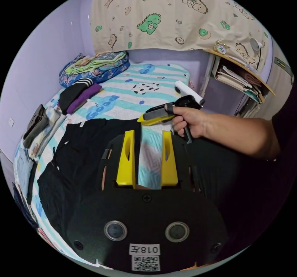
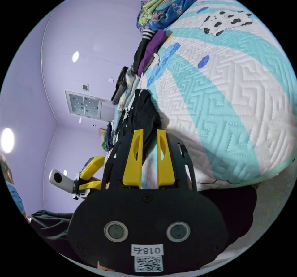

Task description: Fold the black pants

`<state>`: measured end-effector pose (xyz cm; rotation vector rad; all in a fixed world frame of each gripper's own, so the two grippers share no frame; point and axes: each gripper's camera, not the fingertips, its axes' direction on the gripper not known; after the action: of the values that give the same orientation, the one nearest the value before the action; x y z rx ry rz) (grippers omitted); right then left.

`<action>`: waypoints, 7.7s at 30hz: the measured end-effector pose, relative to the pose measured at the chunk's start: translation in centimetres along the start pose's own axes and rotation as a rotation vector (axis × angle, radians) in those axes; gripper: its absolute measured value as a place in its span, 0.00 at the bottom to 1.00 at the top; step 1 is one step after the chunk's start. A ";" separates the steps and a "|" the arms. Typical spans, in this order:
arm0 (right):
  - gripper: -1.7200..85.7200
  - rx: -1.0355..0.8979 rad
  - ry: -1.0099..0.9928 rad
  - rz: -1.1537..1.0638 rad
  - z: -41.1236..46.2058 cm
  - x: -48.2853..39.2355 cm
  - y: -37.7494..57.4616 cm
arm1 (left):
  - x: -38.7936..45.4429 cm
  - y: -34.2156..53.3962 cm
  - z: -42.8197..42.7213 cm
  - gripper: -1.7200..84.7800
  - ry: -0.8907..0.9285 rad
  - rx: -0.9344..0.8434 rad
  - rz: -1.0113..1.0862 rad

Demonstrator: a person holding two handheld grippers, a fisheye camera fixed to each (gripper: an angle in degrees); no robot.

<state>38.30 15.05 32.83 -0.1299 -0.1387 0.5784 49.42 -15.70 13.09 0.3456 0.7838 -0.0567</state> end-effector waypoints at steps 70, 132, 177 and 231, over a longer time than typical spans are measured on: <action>0.10 -0.631 -0.083 -0.156 13.3 -22.4 -17.9 | -14.5 23.3 -1.2 0.01 0.371 0.584 -0.723; 0.20 -0.722 -0.194 -0.201 18.7 -35.8 -2.9 | -58.2 80.9 -6.4 0.18 0.429 0.119 -1.069; 0.02 -0.675 -0.322 -0.674 10.2 -40.6 -0.5 | -43.2 69.7 -10.6 0.03 0.295 0.429 -0.460; 0.03 -0.772 -0.430 -0.411 9.2 -48.2 -2.6 | -50.0 80.7 -9.4 0.07 0.552 0.473 -1.011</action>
<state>-1.78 -12.99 37.72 -0.7087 -0.7877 0.1068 21.84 59.57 64.87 0.3834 1.4355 -1.1487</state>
